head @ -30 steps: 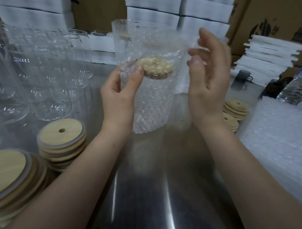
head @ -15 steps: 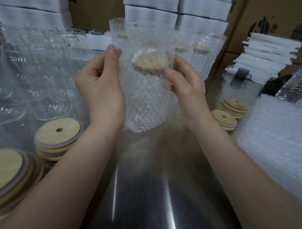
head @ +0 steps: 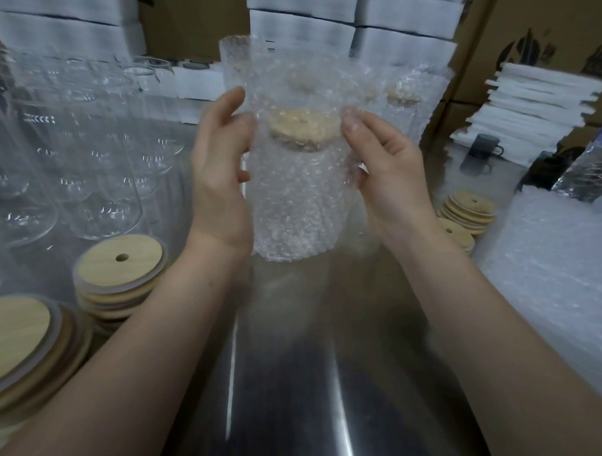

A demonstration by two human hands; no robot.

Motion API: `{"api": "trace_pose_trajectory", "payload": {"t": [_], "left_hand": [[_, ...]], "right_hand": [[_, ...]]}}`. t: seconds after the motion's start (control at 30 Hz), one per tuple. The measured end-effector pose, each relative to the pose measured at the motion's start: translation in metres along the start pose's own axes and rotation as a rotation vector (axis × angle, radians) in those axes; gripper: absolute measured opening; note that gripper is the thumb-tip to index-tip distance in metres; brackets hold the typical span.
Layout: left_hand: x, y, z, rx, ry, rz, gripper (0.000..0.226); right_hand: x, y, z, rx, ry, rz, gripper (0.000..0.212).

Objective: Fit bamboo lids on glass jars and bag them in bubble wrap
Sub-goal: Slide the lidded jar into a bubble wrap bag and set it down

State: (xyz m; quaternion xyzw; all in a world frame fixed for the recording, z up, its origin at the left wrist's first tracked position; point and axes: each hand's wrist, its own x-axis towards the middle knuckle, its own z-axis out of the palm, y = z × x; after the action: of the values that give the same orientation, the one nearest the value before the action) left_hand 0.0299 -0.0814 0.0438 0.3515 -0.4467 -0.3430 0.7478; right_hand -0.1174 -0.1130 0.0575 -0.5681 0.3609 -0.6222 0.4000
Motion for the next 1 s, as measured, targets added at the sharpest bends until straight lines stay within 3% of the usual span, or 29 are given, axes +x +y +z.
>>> {"api": "trace_pose_trajectory", "payload": {"t": [0.1,0.2,0.33,0.43,0.7,1.0], "left_hand": [[-0.001,-0.004,-0.001,0.069,-0.109,0.061,0.055],[0.001,-0.005,0.000,0.095,-0.030,0.096,0.046],[0.002,-0.008,0.003,0.054,0.045,0.135,0.006],[0.003,-0.005,0.002,0.030,0.058,0.179,0.022],[0.005,0.002,0.000,0.012,0.115,0.144,0.013],[0.002,0.011,-0.001,0.066,-0.019,0.148,0.008]], "right_hand": [[0.000,-0.001,0.000,0.054,0.018,0.017,0.012],[0.000,-0.002,0.001,0.114,0.026,0.031,0.013],[0.001,-0.004,0.000,0.132,0.030,0.013,0.008],[0.000,-0.006,-0.003,0.144,0.048,-0.050,0.013],[-0.001,-0.008,-0.005,0.186,0.048,-0.123,0.013],[-0.002,-0.007,-0.005,0.180,0.009,-0.102,0.010]]}}
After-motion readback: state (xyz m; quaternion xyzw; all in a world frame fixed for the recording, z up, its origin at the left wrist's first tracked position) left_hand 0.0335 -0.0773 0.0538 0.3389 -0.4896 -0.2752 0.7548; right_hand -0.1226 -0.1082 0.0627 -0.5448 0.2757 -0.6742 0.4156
